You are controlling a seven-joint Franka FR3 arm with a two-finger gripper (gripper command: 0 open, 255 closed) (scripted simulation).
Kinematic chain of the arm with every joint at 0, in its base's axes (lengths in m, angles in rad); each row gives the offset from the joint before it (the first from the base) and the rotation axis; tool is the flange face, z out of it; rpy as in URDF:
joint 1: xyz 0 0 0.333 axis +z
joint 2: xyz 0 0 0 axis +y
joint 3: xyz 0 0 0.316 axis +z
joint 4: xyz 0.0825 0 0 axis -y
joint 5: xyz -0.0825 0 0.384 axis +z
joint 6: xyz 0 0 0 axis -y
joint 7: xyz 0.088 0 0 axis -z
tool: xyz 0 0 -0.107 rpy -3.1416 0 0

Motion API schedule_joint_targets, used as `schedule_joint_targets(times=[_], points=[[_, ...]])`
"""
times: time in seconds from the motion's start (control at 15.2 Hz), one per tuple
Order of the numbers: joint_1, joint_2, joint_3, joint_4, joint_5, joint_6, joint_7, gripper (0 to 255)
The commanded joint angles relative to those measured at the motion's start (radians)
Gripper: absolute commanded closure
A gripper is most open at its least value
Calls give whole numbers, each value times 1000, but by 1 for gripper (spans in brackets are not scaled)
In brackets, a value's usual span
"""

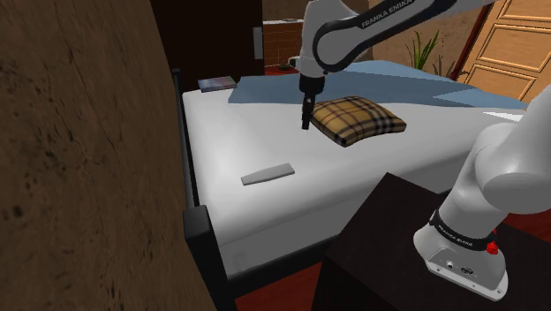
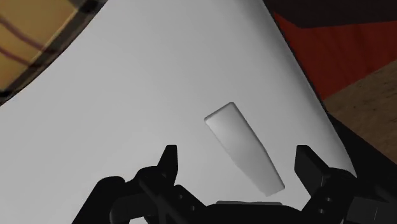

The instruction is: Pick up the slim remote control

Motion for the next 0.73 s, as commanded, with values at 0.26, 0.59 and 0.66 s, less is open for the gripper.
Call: schedule_joint_targets(times=[0.26,0.59,0.66], points=[[30,216,5,83,21,112,-170,0],[47,389,32,165,30,184,-292,0],[49,423,38,183,30,196,-315,0]])
